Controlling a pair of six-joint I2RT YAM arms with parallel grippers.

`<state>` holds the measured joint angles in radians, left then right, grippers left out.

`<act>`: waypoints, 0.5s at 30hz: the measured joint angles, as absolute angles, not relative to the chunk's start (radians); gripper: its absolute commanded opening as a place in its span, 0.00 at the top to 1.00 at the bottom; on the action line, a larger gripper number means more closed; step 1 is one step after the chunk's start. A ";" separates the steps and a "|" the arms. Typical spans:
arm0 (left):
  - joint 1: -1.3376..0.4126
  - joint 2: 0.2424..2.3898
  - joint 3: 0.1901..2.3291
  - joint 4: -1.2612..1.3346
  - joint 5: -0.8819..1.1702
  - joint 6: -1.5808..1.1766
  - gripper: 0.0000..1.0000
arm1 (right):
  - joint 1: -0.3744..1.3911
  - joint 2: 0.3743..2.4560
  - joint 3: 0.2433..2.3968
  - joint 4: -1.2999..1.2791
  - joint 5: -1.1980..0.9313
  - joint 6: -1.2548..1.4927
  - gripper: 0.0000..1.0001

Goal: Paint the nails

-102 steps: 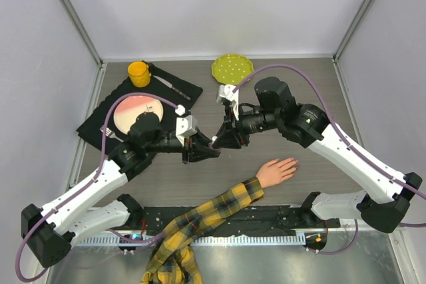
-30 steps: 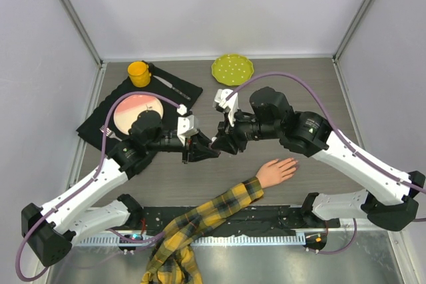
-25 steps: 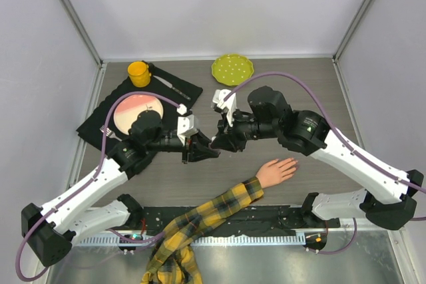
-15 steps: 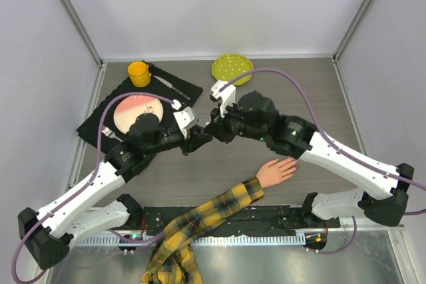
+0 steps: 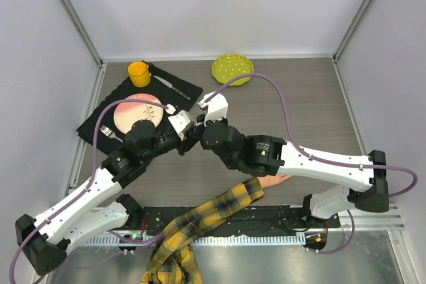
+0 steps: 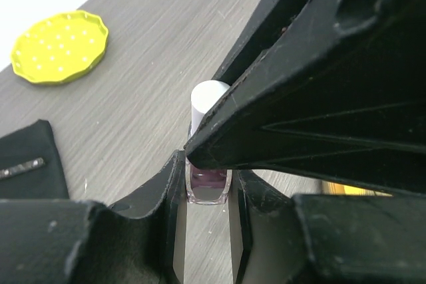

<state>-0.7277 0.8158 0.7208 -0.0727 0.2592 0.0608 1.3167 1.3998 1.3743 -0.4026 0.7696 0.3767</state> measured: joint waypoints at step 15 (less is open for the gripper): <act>-0.715 0.814 0.722 -0.017 0.315 0.060 1.00 | 1.219 1.122 1.285 -0.462 0.438 0.226 0.42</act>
